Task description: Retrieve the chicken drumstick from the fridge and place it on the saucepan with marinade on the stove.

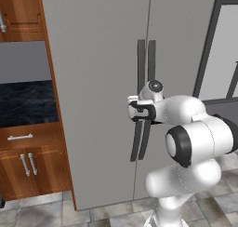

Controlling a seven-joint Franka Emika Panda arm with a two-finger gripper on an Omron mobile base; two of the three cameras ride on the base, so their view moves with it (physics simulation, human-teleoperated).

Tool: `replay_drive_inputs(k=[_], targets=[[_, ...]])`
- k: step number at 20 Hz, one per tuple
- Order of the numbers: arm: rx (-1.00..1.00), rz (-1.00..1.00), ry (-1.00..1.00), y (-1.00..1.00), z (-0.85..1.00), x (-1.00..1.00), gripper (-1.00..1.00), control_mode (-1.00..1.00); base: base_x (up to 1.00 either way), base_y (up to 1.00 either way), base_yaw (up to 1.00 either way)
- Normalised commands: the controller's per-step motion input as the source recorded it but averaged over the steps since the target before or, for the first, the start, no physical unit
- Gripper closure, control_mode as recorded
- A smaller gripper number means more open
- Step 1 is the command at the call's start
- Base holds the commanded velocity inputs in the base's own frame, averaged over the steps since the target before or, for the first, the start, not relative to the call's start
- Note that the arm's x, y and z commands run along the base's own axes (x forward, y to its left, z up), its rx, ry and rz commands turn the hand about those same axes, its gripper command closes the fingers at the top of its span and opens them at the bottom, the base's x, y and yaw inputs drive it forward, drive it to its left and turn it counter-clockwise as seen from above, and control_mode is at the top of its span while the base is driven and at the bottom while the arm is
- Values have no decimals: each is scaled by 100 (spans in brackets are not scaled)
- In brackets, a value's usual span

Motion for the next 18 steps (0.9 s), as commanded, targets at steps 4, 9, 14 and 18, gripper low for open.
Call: replay_drive_inputs(k=[4,9,14,18], targets=[[-4,3,-14,0,-27,0,-100,-100,0,0,0],[0,0,-6,0,-9,12,-100,-100,0,0,0],[0,0,-9,0,-23,46,-100,-100,0,0,0],[0,0,-8,0,-34,82,-100,-100,0,0,0]])
